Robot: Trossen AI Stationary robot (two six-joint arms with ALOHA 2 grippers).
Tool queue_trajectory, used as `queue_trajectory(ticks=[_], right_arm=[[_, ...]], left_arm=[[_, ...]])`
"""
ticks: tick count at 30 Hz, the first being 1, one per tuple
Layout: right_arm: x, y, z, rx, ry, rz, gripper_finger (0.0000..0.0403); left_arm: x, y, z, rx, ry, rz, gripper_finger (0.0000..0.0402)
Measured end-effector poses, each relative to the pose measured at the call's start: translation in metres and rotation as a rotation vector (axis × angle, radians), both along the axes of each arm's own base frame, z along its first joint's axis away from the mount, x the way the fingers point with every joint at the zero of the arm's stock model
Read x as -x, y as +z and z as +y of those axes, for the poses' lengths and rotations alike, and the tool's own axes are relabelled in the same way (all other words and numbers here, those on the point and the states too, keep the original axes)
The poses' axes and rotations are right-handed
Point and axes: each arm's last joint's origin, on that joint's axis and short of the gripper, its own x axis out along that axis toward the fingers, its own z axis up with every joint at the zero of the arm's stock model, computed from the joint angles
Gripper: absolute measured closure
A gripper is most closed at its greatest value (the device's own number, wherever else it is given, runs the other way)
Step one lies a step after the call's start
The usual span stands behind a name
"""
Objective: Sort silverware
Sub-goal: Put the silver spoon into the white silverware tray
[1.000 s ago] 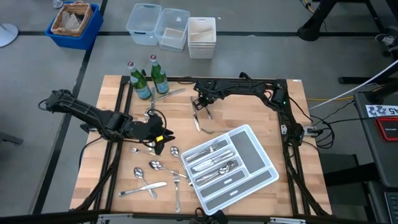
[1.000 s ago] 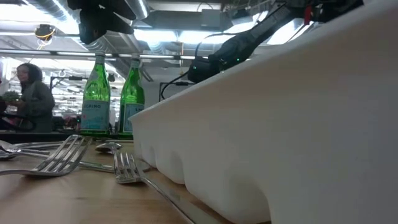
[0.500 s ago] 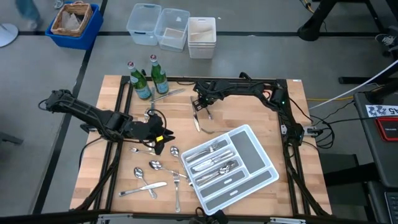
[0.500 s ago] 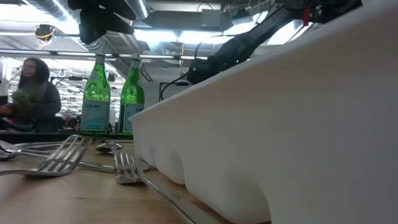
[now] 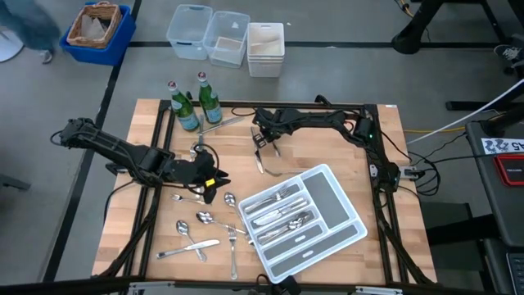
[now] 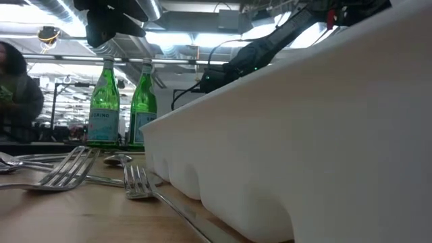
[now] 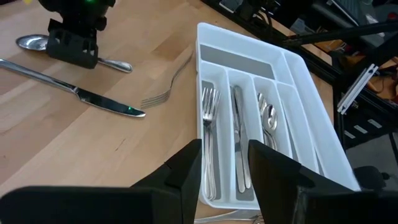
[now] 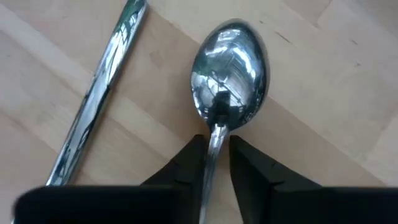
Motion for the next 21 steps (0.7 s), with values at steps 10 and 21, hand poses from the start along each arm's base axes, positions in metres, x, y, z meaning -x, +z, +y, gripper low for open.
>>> queue_trajectory(ticks=[10,21], right_arm=[[0.0037,-0.0016,-0.0028,0.011,0.042,0.046,0.0393],[0.0073,0.0059,-0.0039,-0.099,0.139,0.014,0.0397]], left_arm=[[0.0000,0.0000,0.0000,-0.014,-0.008,0.003,0.0280],[0.0001,-0.0001,-0.0001,-0.014,-0.008,0.003,0.0280]])
